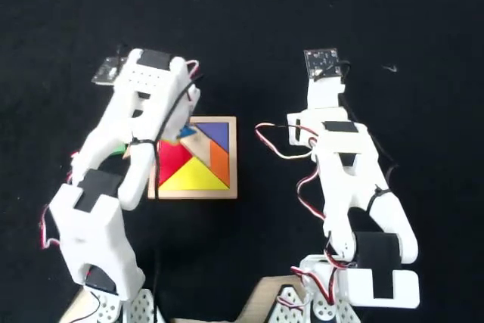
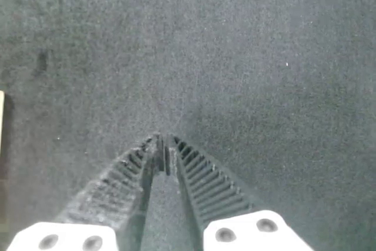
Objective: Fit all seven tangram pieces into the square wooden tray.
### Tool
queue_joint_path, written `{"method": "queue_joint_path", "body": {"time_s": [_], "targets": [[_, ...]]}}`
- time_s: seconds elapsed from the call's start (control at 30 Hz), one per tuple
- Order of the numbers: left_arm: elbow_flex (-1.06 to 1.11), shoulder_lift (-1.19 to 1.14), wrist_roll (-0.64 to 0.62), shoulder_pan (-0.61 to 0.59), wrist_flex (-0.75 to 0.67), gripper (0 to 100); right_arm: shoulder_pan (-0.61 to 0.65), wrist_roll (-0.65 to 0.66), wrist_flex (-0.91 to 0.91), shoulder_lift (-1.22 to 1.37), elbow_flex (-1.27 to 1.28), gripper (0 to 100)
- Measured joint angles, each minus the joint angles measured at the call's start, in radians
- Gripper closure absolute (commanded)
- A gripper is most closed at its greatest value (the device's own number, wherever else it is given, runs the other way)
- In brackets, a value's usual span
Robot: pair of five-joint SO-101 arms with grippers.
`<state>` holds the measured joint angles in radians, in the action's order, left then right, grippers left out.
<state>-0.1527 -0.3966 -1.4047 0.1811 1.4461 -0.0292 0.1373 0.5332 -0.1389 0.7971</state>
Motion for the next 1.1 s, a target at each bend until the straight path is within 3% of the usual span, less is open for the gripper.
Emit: {"method": "queue_joint_path", "body": {"time_s": [0.23,0.4,0.67,1.1], "targets": [[-0.075,-0.138,-0.041,-0.023,0.0,96,0.0,0.0,0.0,0.0,0.0,98.7],[-0.183,-0.249,0.012,-0.051,0.002,93,0.0,0.0,0.0,0.0,0.0,98.7],[-0.301,-0.302,0.048,-0.052,0.103,56,0.0,0.0,0.0,0.0,0.0,98.7],[-0.512,-0.305,0.014,-0.06,0.298,59,0.0,0.0,0.0,0.0,0.0,98.7]]}}
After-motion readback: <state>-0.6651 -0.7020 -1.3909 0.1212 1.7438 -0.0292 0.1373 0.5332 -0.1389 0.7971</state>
